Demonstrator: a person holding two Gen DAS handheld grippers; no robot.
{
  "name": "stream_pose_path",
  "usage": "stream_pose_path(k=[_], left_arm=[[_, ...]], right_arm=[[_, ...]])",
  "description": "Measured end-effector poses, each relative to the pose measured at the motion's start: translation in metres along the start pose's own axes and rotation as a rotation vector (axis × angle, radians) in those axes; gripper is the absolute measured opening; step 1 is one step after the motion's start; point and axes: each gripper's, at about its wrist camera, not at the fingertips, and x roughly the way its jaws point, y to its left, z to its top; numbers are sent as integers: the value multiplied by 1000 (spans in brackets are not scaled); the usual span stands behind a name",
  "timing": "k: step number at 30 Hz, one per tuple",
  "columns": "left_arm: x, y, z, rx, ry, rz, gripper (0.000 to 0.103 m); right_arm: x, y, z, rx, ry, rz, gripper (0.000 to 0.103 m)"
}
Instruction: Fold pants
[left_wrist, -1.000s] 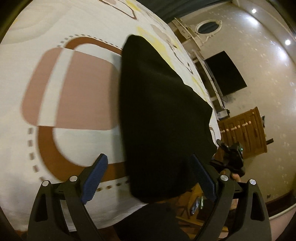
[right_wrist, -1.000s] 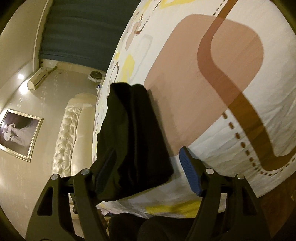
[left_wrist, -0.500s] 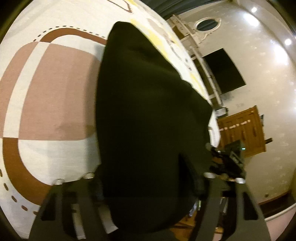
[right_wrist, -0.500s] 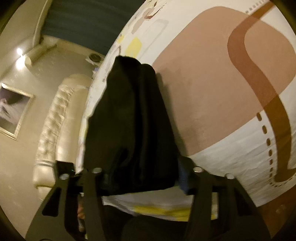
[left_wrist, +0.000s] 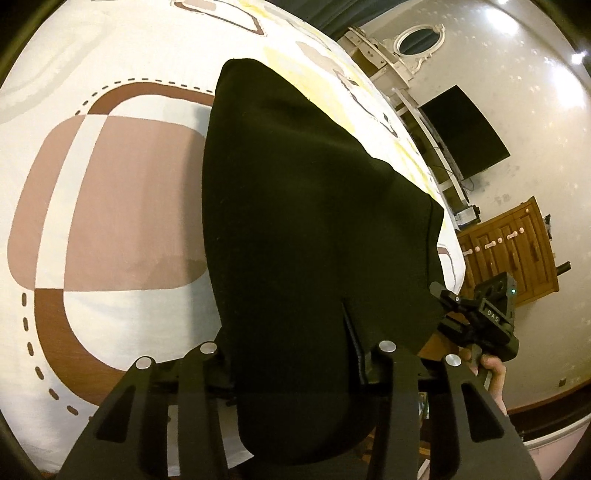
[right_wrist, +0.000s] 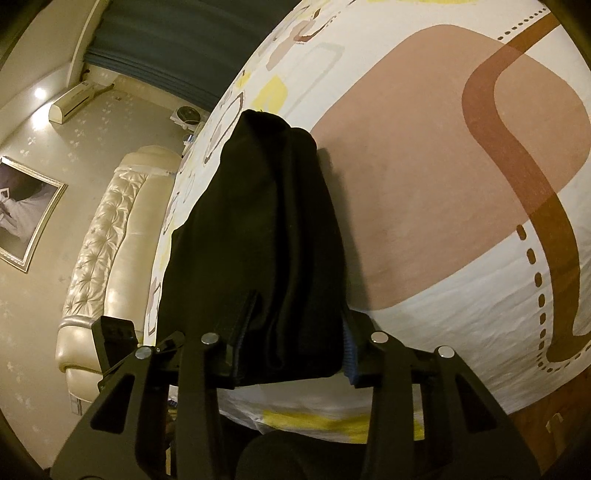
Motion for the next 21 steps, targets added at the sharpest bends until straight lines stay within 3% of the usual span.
stream_pose_path(k=[10,21], left_arm=[[-8,1,2,32,-17,63,42],[-50,36,-1,1,-67,144,41]], right_arm=[[13,8,-2,-11,22,15,37],[64,43,-10,-54,100,68,37]])
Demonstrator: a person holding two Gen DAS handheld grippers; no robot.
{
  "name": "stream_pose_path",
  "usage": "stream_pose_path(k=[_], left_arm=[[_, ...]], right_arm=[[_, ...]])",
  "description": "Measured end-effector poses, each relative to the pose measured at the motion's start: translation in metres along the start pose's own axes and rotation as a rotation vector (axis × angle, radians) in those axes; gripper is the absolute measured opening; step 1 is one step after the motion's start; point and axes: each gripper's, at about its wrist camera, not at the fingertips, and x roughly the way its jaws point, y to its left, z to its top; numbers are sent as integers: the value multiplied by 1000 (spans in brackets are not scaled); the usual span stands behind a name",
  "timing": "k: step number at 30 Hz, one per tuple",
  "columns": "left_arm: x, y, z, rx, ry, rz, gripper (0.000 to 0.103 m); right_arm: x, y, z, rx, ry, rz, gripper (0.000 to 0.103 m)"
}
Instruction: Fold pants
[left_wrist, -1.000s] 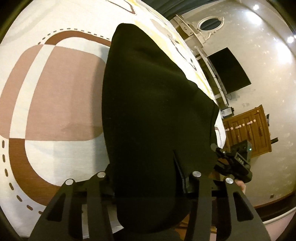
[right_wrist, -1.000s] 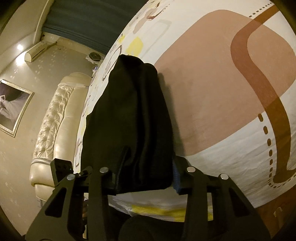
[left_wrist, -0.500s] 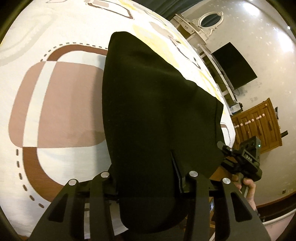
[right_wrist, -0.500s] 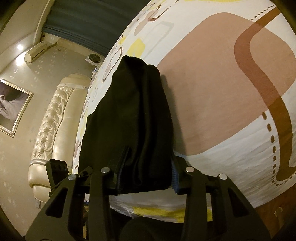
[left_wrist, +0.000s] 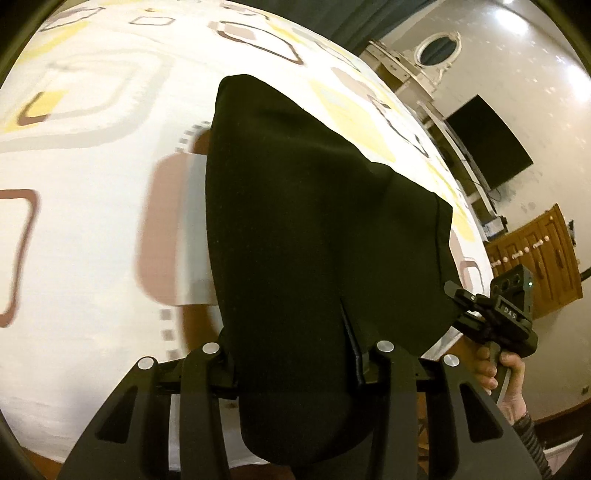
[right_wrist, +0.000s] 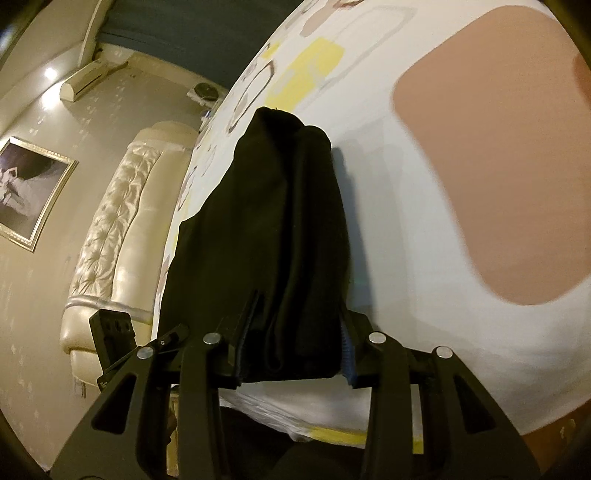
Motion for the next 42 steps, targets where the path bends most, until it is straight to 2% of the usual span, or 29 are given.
stream_pose_path(k=[9,13,22,42], left_arm=[[-31,34,-4,-33,-37,50,41],[-34,44,-7,-54,-47,39,42],[-29,49,-10,-57,-54,12,42],[-30,48,-9,-57,-52,7,45]], right_arm=[[39,29,-5,-40,66,34,37],[47,34,-6,-50,79,35,37],[48,34,-10,-32,68,45,37],[44,28,-11,-23,58,60,37]])
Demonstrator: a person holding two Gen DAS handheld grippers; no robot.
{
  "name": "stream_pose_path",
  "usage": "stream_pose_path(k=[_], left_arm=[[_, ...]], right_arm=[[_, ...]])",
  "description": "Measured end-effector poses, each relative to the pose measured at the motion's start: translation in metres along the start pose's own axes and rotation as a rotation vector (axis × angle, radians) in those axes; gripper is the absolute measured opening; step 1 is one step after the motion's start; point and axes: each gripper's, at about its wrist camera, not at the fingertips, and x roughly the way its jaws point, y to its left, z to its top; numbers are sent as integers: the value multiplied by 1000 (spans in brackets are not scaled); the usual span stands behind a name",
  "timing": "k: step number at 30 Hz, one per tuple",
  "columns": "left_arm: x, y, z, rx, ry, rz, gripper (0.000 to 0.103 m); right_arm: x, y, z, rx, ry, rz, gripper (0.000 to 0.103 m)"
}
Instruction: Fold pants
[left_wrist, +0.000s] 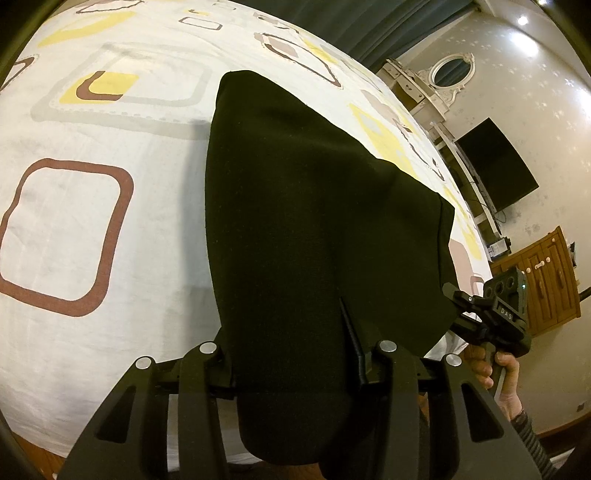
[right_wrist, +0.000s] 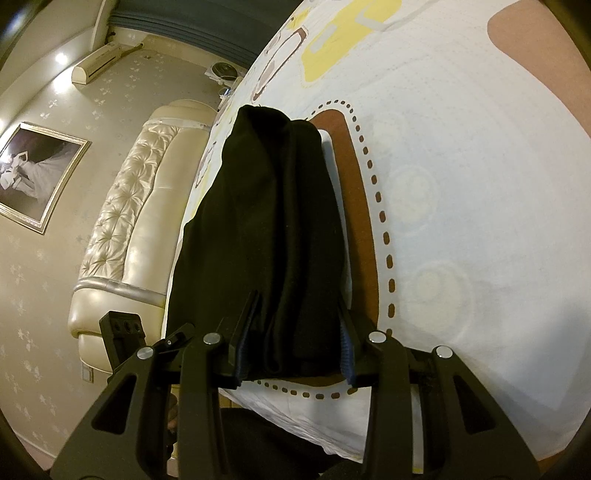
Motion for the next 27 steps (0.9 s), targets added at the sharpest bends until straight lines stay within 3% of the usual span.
stream_pose_path(k=[3,7,11,17,27], left_arm=[[-1,3,-1,3,3,-27,54],[-7,12,-4,-1,-2,-97,75],[-25,20,-5,8,-59,-149,82],[-14,35,26,-59,-57,-207,83],[37,31,73,-64,2,-188,84]], right_arm=[[-3,-5,3,24,-2,28,41],[-8,-4,7,33,1,90,54],[-21,-5,17,34,-35,123,69],[-12,-9,58,62,-77,134,75],[35,-1,103,42,-24,106,76]])
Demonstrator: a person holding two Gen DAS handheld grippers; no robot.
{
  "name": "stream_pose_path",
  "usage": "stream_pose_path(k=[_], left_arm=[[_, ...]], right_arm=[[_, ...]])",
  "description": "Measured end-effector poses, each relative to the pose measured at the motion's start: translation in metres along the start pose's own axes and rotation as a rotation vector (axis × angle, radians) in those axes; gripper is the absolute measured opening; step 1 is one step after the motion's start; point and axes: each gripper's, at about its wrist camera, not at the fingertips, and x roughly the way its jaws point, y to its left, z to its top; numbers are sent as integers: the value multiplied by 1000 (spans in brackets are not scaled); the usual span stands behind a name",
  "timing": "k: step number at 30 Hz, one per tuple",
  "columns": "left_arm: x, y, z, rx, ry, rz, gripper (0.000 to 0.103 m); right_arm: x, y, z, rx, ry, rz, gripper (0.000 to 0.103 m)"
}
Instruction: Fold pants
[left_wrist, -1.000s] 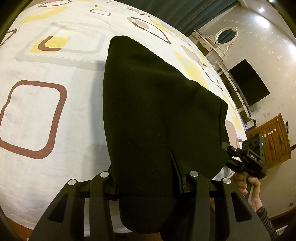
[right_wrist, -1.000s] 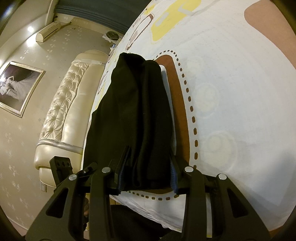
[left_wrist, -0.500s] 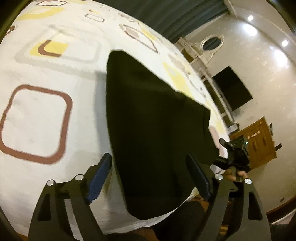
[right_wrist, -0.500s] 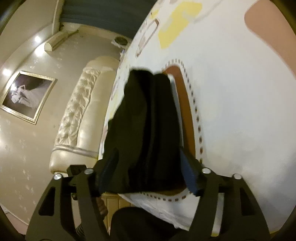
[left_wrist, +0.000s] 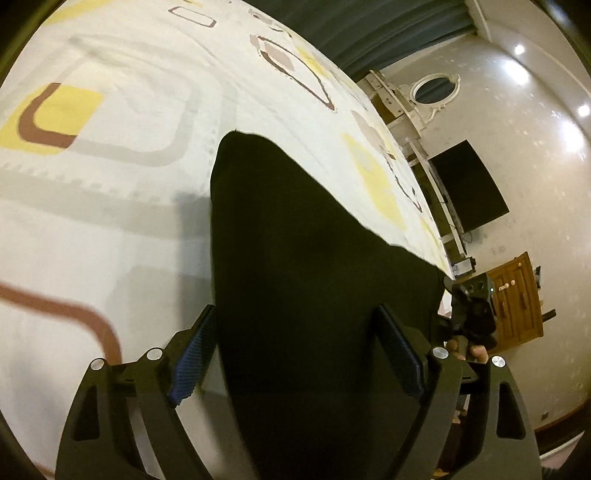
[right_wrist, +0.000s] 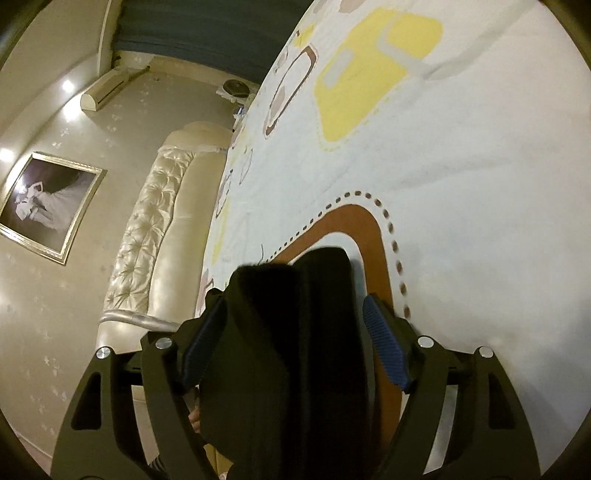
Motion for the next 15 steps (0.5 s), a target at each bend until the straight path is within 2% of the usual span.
stream_pose_path(k=[4,6,7,8,9,10,11,15], left_arm=[[0,6,1,-31,6,-27,86],[-1,6,0,-38,4,-44,86],[-1,6,-1,-33,5,-51,86],[0,5,-1,-19,8,-49,82],[1,2,-3,8,10,-27,72],[4,3,-1,26,23,0,54],[4,3,-3,45,32,34,51],[-1,-3,-6,60,13,57,39]], right_arm=[[9,2,1,-22,30,10,76],[15,5,-3,-65,66,-28,66],[19,7,-4,-90,80,-69,52],[20,7,-4,-101,84,-85,45],[19,6,-4,-97,81,-74,42],[18,4,-4,-88,78,-64,38],[17,4,-5,-84,74,-57,35],[16,11,-8,-105,52,-57,30]])
